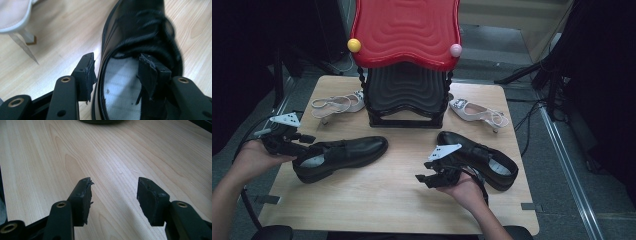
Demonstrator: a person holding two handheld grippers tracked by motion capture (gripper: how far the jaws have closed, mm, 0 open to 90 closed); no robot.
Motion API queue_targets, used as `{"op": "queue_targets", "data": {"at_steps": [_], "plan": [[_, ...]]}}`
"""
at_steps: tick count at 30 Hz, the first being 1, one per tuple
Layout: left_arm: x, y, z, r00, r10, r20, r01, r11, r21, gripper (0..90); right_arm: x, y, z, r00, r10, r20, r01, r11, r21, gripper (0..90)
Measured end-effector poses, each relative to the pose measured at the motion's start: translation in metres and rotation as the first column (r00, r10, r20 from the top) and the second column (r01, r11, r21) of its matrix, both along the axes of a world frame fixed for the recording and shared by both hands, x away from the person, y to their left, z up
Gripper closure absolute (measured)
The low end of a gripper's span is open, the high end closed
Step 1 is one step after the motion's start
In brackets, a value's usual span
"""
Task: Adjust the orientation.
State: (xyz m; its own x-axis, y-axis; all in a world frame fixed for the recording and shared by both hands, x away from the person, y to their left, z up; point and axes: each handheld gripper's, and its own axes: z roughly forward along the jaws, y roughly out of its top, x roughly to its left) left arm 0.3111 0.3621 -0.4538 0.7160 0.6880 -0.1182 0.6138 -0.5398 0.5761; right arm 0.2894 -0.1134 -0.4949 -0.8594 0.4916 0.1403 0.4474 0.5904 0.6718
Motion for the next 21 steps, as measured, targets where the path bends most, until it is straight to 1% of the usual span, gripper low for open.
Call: {"op": "queue_targets", "data": {"at_steps": [3,6,9,10,11,13,14,15,16,17,18,19,20,21], "plan": [[0.004,0.001,-0.009,0.9999,-0.006,-0.012,0.006,1.0000,-0.001,47.9,0.000,0.000,0.000,1.0000,0.003,0.004,-0.003,1.0000,0.004,46.7],[0.012,-0.004,-0.015,0.9996,-0.016,-0.024,0.016,0.9998,-0.012,47.9,0.000,0.001,-0.001,1.0000,0.002,-0.003,-0.002,1.0000,-0.004,46.6],[0.023,-0.012,-0.021,0.9983,-0.042,-0.041,0.041,0.9988,-0.028,49.2,-0.001,0.002,-0.001,1.0000,0.006,-0.004,-0.006,1.0000,-0.005,46.7],[0.026,-0.015,-0.022,0.9975,-0.052,-0.047,0.051,0.9984,-0.026,50.1,-0.001,0.002,-0.001,1.0000,0.007,-0.004,-0.007,1.0000,-0.004,46.6],[0.029,-0.018,-0.025,0.9961,-0.068,-0.056,0.067,0.9975,-0.020,52.8,-0.001,0.002,-0.001,1.0000,0.008,-0.003,-0.008,1.0000,-0.002,46.7],[0.034,-0.023,-0.028,0.9930,-0.088,-0.079,0.087,0.9961,-0.011,53.7,-0.001,0.002,-0.001,1.0000,0.008,-0.004,-0.008,1.0000,-0.002,46.7],[0.037,-0.024,-0.028,0.9920,-0.081,-0.097,0.081,0.9967,-0.007,59.1,-0.001,0.002,-0.001,1.0000,0.008,-0.005,-0.008,1.0000,-0.002,46.8],[0.039,-0.023,-0.027,0.9920,-0.079,-0.099,0.078,0.9969,-0.005,67.6,-0.001,0.002,-0.002,0.9999,0.008,-0.007,-0.008,1.0000,-0.001,47.3],[0.039,-0.023,-0.027,0.9923,-0.079,-0.095,0.079,0.9968,-0.002,67.6,-0.001,0.002,-0.002,0.9999,0.008,-0.007,-0.008,1.0000,-0.001,47.3],[0.038,-0.023,-0.027,0.9931,-0.080,-0.085,0.081,0.9967,0.008,74.2,-0.001,0.002,-0.001,0.9999,0.009,-0.008,-0.009,1.0000,0.003,47.7],[0.038,-0.024,-0.026,0.9933,-0.082,-0.081,0.084,0.9963,0.018,74.2,-0.001,0.002,-0.001,0.9999,0.009,-0.008,-0.009,1.0000,0.003,47.7],[0.037,-0.025,-0.024,0.9938,-0.081,-0.076,0.083,0.9964,0.019,76.9,-0.001,0.001,-0.001,0.9999,0.009,-0.007,-0.009,0.9999,0.006,48.0],[0.034,-0.027,-0.022,0.9955,-0.082,-0.048,0.083,0.9962,0.027,80.4,-0.001,0.001,-0.001,0.9999,0.007,-0.010,-0.007,0.9999,0.010,48.2],[0.034,-0.028,-0.020,0.9948,-0.088,-0.051,0.088,0.9961,0.007,84.5,0.000,0.000,0.000,0.9999,0.005,-0.009,-0.005,0.9998,0.018,48.4]]}}
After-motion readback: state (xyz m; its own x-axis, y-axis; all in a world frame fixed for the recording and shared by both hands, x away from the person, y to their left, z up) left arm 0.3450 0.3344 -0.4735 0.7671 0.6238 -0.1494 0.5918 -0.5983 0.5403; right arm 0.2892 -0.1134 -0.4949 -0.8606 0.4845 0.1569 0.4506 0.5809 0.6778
